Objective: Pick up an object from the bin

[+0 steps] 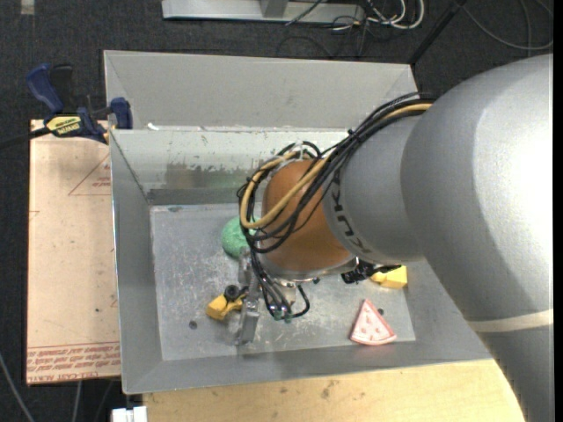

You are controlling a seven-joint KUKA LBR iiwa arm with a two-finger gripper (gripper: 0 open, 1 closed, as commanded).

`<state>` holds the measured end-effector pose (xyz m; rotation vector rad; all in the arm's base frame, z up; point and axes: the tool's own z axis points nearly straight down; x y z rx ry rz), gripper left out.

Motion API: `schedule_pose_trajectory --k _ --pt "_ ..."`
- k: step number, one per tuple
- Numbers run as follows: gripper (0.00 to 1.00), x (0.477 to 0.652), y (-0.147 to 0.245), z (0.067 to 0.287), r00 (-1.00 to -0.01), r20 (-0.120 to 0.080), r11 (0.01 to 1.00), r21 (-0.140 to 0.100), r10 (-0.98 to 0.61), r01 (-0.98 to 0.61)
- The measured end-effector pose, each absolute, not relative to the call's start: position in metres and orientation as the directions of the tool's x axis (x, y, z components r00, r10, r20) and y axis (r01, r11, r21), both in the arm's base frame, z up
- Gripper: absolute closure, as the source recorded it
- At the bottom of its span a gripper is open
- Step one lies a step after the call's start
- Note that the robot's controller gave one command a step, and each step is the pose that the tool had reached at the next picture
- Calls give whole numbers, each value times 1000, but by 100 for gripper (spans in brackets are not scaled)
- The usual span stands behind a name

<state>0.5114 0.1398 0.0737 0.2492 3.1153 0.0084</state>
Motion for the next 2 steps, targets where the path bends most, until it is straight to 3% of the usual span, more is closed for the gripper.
schedule_pose_trajectory --k 1,2 --pt "100 497 130 72 -934 -5 934 7 357 357" --pt "100 497 130 72 -934 -5 934 7 357 357"
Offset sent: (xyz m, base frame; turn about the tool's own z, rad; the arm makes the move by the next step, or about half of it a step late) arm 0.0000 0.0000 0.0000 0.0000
